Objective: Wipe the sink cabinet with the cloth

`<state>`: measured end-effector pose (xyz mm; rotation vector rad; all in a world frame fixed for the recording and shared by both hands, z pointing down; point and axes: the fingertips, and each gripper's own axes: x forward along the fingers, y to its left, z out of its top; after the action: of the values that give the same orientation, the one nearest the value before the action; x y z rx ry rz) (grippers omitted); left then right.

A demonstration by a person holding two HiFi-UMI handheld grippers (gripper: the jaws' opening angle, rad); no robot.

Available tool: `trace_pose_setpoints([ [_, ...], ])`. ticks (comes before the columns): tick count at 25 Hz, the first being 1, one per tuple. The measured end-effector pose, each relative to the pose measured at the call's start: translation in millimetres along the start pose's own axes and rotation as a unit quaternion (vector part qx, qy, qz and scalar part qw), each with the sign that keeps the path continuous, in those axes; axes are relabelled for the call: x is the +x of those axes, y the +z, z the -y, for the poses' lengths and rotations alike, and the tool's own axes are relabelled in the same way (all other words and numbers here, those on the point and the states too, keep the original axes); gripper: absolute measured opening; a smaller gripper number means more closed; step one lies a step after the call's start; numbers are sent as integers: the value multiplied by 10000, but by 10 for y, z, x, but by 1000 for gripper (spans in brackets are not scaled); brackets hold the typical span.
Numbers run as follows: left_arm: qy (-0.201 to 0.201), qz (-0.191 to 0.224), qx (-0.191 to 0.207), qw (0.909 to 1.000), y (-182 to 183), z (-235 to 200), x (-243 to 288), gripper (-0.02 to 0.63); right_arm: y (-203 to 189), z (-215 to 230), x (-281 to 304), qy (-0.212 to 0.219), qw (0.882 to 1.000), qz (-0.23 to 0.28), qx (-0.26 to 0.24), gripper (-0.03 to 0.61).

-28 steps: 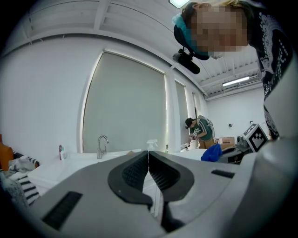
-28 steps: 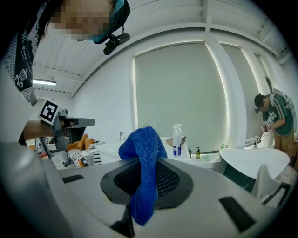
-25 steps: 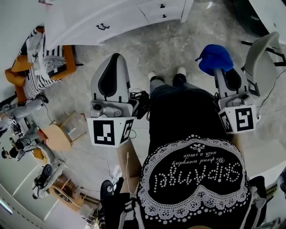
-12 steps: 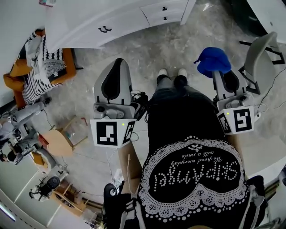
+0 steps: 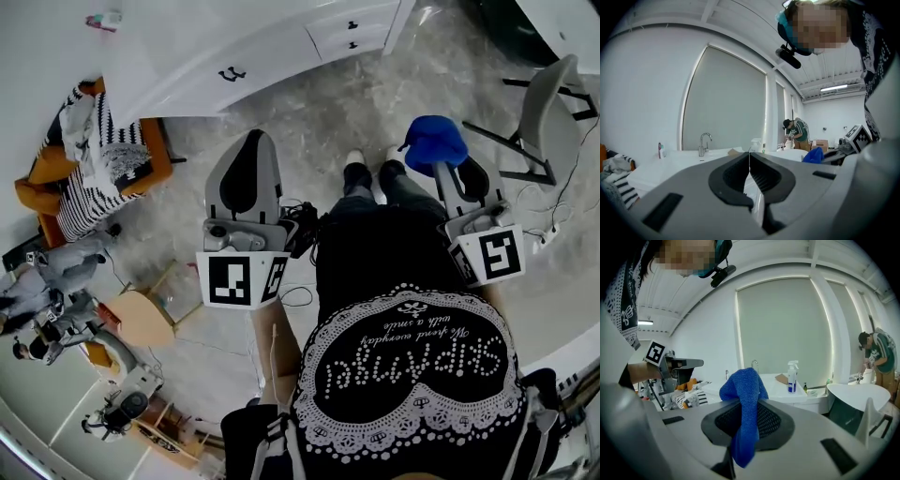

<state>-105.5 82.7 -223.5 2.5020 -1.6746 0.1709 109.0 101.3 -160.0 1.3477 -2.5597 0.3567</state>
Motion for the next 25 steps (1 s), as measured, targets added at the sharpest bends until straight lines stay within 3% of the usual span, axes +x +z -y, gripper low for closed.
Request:
trace_pose_setpoints([
  [9,-207,-9,231,9995,21,-197,-72,6,76,-154,117,-339,9988,259,229,61],
  [25,-182,-13,183,9997,-62,-188,-105,6,-22,-116,150,-308,9986,226,375,61],
])
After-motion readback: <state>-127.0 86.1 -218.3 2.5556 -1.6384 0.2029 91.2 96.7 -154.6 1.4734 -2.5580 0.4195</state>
